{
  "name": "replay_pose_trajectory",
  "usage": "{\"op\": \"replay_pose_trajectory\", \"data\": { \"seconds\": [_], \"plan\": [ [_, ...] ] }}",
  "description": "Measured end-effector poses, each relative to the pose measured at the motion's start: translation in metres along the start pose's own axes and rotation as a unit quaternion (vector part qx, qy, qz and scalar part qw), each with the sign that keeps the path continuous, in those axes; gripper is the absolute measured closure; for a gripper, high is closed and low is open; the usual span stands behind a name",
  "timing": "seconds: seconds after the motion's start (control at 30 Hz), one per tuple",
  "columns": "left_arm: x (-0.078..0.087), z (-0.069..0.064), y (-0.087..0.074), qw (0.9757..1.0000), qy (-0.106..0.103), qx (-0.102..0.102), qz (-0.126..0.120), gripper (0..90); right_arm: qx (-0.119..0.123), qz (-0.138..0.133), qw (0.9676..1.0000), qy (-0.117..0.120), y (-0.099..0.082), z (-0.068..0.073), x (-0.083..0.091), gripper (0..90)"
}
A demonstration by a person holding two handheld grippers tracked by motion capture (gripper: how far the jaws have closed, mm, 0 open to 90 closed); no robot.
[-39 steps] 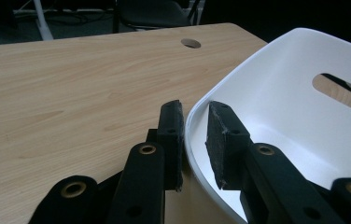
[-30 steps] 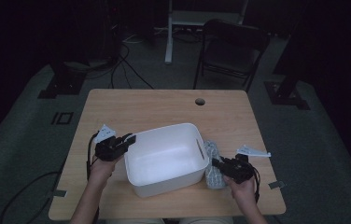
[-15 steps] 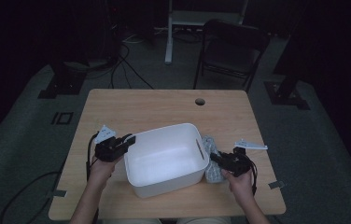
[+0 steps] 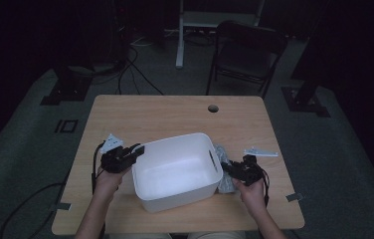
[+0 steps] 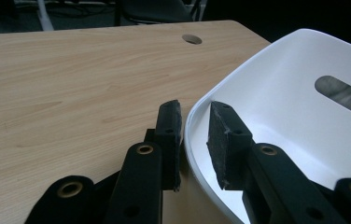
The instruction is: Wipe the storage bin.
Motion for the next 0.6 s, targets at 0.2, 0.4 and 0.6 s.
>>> {"op": "replay_pose_trajectory", "data": {
  "seconds": [0.2, 0.4, 0.6],
  "plan": [
    [-0.002, 0.001, 0.000, 0.9999, -0.010, 0.000, 0.001, 74.0, -0.007, -0.043, 0.9983, 0.038, 0.017, 0.007, 0.022, 69.3],
    [-0.004, 0.000, 0.003, 0.9999, -0.007, -0.004, 0.008, 73.7, 0.002, -0.027, 0.9993, 0.024, 0.011, 0.007, 0.014, 69.4],
    [-0.005, 0.000, 0.004, 0.9998, -0.011, -0.011, 0.014, 73.7, -0.009, 0.000, 0.9999, 0.013, 0.007, -0.001, 0.008, 69.4]
  ]
}}
Point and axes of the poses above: each handheld gripper's, and its own axes: x roughly backward along the jaws, y roughly out of its top, z roughly to its left, the point moved 3 cm from there along -x, roughly forward along the jaws, and after that the axes turned 10 degrees about -x, right-handed, at the moved point
